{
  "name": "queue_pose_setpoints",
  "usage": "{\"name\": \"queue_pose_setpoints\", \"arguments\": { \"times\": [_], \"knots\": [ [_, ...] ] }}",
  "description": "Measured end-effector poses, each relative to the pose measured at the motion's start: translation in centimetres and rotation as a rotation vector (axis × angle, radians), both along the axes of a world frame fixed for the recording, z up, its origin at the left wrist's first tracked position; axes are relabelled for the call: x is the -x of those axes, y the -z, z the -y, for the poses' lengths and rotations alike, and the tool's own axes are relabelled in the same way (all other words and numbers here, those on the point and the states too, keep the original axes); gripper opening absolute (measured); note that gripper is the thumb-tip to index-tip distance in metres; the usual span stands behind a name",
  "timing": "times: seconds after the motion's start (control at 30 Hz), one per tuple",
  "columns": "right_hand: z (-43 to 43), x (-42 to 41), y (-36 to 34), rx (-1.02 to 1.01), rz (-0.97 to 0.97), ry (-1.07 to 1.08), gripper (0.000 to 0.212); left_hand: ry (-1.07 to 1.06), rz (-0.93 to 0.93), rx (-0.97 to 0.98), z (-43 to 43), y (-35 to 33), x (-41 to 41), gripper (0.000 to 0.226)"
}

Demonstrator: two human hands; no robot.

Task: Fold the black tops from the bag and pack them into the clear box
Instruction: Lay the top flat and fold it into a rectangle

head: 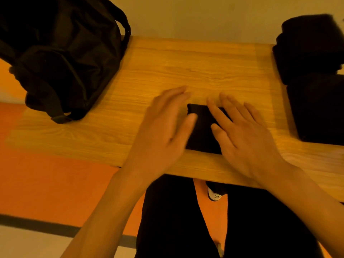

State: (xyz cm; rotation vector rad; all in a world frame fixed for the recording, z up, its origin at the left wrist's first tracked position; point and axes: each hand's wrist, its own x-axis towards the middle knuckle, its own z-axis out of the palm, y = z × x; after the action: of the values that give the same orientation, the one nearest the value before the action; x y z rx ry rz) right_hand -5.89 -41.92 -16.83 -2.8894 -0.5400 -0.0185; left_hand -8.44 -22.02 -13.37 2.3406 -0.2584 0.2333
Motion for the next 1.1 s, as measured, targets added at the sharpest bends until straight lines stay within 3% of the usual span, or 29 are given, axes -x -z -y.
{"name": "queue_pose_setpoints", "arguments": {
  "times": [0.07,0.17,0.43,0.53,0.6,0.7,0.77,0.87,1.0,1.1],
  "knots": [
    [0.6,0.1,0.1,-0.127,-0.024,0.015,0.064,0.207,-0.018,-0.246,2.0,0.2,-0.9,0.066],
    [1.7,0.6,0.4,-0.096,-0.022,0.033,0.065,0.287,-0.116,-0.515,3.1,2.3,-2.5,0.081],
    [2.9,1.1,1.1,-0.137,-0.106,0.131,0.070,0.324,-0.117,-0.548,2.1,4.6,-4.3,0.085],
    [3.2,1.4,1.0,-0.207,-0.121,0.131,0.070,0.307,-0.157,-0.394,1.7,4.2,-4.6,0.085],
    [3.6,1.7,0.2,-0.355,-0.147,0.170,0.067,0.213,-0.178,-0.098,1.3,3.2,-4.0,0.075],
    [4.5,1.8,-1.7,-0.499,-0.041,0.179,0.059,-0.142,0.005,0.323,0.7,1.1,-2.5,0.047],
    [4.8,1.4,-2.6,-0.501,0.054,0.147,0.051,-0.320,-0.004,0.305,0.7,0.3,-2.5,0.031],
    [4.8,-0.2,-2.7,-0.490,-0.039,0.142,0.044,-0.271,-0.196,0.142,1.4,0.9,-3.8,0.023],
    [3.8,-1.1,-1.8,-0.467,-0.174,0.177,0.045,-0.244,-0.192,0.206,2.0,2.2,-5.2,0.003],
    [3.4,-0.3,-1.3,-0.434,-0.211,0.196,0.046,-0.226,-0.179,0.314,2.2,2.4,-5.6,0.005]
  ]
}}
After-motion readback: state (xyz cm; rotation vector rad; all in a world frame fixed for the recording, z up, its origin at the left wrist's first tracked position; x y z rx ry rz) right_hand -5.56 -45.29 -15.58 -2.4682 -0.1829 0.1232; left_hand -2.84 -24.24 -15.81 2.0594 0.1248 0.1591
